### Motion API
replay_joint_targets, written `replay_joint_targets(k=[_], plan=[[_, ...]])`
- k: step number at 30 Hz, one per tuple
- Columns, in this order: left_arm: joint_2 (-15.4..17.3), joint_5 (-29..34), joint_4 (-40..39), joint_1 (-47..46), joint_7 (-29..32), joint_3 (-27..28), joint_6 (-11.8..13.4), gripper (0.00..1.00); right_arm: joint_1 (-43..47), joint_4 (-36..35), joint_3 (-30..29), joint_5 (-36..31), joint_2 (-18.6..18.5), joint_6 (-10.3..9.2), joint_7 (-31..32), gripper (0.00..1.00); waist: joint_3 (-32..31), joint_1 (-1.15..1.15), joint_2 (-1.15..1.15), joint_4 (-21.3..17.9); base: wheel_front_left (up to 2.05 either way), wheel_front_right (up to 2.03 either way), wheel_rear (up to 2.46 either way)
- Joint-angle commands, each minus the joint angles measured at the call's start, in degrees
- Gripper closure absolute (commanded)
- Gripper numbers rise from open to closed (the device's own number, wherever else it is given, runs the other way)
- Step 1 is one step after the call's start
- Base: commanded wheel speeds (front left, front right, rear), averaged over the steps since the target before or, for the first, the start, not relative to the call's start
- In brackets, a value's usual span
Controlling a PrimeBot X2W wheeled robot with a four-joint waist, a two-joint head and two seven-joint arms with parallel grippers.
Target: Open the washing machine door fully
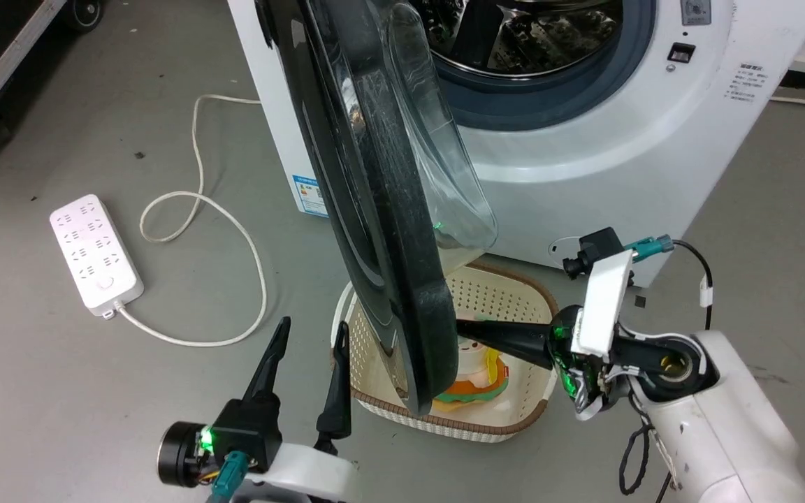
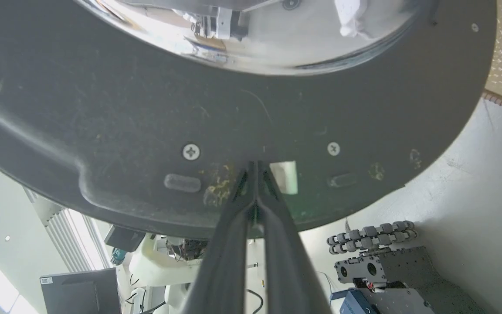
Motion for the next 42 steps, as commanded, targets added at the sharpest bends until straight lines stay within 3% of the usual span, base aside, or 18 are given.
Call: replay_joint_targets(k=[1, 4, 5, 6, 8, 12, 17, 22, 25, 33, 39, 42], plan=[[0.1, -0.2, 0.1, 0.8, -0.3, 0.3, -0.3, 0.00, 0.9, -0.3, 0.1, 0.2, 0.2, 0.10, -1.3, 1.00, -0.2, 0.00, 0.00, 0.0, 0.00, 0.00, 0.00], [0.1, -0.2, 0.2, 1.0, -0.3, 0.9, -0.2, 0.00, 0.8, -0.4, -0.4, -0.4, 0.2, 0.10, -3.5, 1.00, -0.6, 0.00, 0.00, -0.4, 0.00, 0.00, 0.00], [0.1, -0.1, 0.2, 1.1, -0.3, 1.2, -0.2, 0.00, 0.7, -0.9, -1.0, -1.3, 0.1, 0.10, -5.2, 0.66, -0.8, 0.00, 0.00, -0.7, 0.00, 0.00, 0.00], [0.1, -0.1, 0.0, 1.1, -0.3, 1.8, -0.1, 0.00, 0.6, -2.5, -2.0, -3.5, -0.5, 0.10, -8.4, 0.00, -1.3, 0.00, 0.00, -1.4, 0.00, 0.00, 0.00], [0.1, 0.0, 0.0, 1.1, -0.3, 2.2, -0.1, 0.00, 0.9, -4.1, -2.1, -5.2, -1.2, 0.10, -10.3, 0.00, -1.7, 0.00, 0.00, -1.9, 0.00, 0.00, 0.00], [0.1, 0.0, -0.3, 1.0, -0.3, 3.7, -0.5, 0.00, 3.4, -13.9, -2.3, -14.4, -5.6, 0.10, -22.3, 0.00, -3.2, 0.00, 0.00, -3.9, 0.00, 0.00, 0.00], [0.1, 0.1, -0.6, 1.4, -0.3, 6.1, -1.2, 0.00, 9.1, -25.6, 0.6, -28.9, -13.5, 0.10, -40.6, 0.00, -5.2, 0.00, 0.00, -6.7, 0.00, 0.00, 0.00], [0.2, 0.1, -0.8, 2.8, -0.3, 8.2, -2.1, 0.00, 15.8, -29.2, -0.4, -46.2, -17.9, 0.10, -56.5, 0.00, -6.5, 0.00, 0.00, -9.5, 0.00, 0.00, 0.00], [0.3, 0.2, -0.8, 3.7, -0.3, 8.9, -2.7, 0.00, 20.8, -29.5, -4.5, -55.4, -16.1, 0.10, -61.1, 0.00, -6.9, 0.00, 0.00, -10.6, 0.00, 0.00, 0.00], [0.3, 1.0, 0.0, 5.0, -0.3, 9.2, -3.8, 0.00, 33.5, -32.7, -13.8, -75.2, -6.7, 0.10, -67.3, 0.00, -6.9, 0.00, 0.00, -12.0, 0.00, 0.00, 0.00], [0.2, 2.0, 1.1, 6.0, -0.3, 8.2, -4.2, 0.00, 39.7, -33.6, -16.1, -80.3, -0.6, 0.10, -68.5, 0.00, -6.6, 0.00, 0.00, -12.3, 0.00, 0.00, 0.00], [0.2, 2.5, 1.4, 5.7, -0.3, 8.3, -4.2, 0.00, 39.5, -33.3, -15.9, -80.6, -0.1, 0.10, -68.7, 0.00, -6.5, 0.00, 0.00, -12.3, 0.00, 0.00, 0.00]])
